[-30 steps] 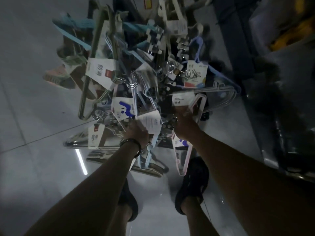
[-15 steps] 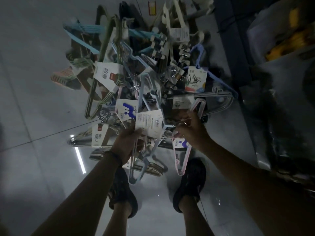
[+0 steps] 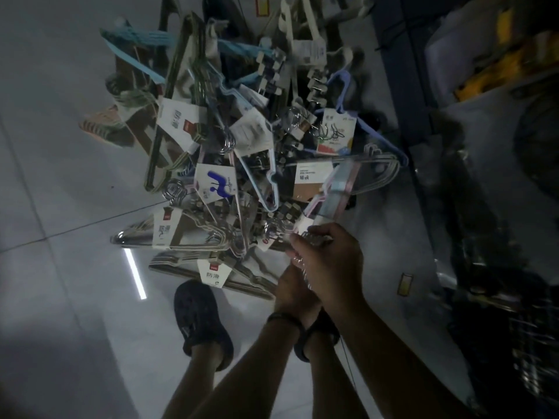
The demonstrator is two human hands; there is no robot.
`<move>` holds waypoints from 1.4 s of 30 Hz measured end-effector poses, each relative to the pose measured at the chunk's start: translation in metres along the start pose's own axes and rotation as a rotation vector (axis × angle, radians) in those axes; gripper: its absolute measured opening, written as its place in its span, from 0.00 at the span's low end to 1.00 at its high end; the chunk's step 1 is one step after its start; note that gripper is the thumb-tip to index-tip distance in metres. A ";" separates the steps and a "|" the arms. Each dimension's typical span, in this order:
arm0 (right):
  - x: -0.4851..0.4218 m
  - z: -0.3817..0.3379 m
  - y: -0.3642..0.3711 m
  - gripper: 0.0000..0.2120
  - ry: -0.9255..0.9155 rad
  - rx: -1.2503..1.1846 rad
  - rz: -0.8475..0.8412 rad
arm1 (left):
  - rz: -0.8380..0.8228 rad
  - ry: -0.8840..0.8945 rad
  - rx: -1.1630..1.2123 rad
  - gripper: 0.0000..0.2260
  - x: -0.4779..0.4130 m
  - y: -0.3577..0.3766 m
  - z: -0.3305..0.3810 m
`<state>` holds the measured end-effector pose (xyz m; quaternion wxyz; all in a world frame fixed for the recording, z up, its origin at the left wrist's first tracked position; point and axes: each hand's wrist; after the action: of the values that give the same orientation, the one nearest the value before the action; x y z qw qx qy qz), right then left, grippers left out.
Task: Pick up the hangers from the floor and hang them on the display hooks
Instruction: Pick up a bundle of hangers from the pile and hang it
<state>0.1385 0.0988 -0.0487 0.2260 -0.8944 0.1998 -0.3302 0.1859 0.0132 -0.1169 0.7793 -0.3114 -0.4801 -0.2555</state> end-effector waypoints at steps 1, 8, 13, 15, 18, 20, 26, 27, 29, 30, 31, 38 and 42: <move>-0.002 0.002 0.000 0.11 -0.040 0.038 -0.062 | 0.045 -0.052 0.069 0.11 -0.009 0.006 0.001; -0.052 0.062 -0.017 0.21 -0.113 0.386 -0.039 | -0.070 -0.344 0.412 0.12 -0.071 -0.004 -0.005; -0.090 0.126 0.020 0.32 0.251 0.007 -0.342 | -0.147 -0.432 0.394 0.11 -0.105 0.002 -0.005; -0.090 0.142 0.034 0.25 0.249 -0.094 -0.342 | -0.083 -0.424 0.315 0.14 -0.128 0.017 -0.019; -0.086 0.158 0.038 0.22 0.175 -0.090 -0.300 | -0.028 -0.403 0.094 0.23 -0.174 0.044 -0.059; -0.081 0.166 0.033 0.18 0.137 -0.121 -0.237 | -0.026 -0.357 0.153 0.21 -0.170 0.050 -0.056; -0.061 0.187 0.018 0.17 0.114 -0.141 -0.252 | -0.049 -0.338 0.258 0.39 -0.139 0.049 -0.043; -0.064 0.189 0.019 0.17 0.110 -0.105 -0.258 | -0.047 -0.344 0.231 0.41 -0.139 0.048 -0.042; -0.075 0.190 0.022 0.16 0.084 -0.021 -0.265 | -0.056 -0.349 0.225 0.40 -0.145 0.048 -0.045; -0.081 0.192 0.025 0.16 0.077 0.008 -0.281 | -0.059 -0.358 0.221 0.37 -0.154 0.049 -0.049; -0.087 0.196 0.028 0.16 0.089 0.028 -0.302 | -0.063 -0.354 0.211 0.32 -0.155 0.046 -0.042; -0.106 0.204 0.037 0.11 0.328 -0.421 -0.331 | -0.173 -0.314 0.391 0.27 -0.150 0.030 -0.024; -0.108 0.190 0.036 0.12 0.400 -0.508 -0.249 | -0.164 -0.280 0.515 0.37 -0.153 0.031 -0.031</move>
<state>0.1847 0.1757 -0.2517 -0.0894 -0.8571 0.2054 -0.4638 0.1631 0.0270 -0.2738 0.7357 -0.0958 -0.6553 -0.1422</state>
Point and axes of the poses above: each hand's wrist, its own x-axis away from the middle knuckle, its own y-axis out of the palm, z = x × y, and after that the axes turned 13 degrees about -y, right-handed
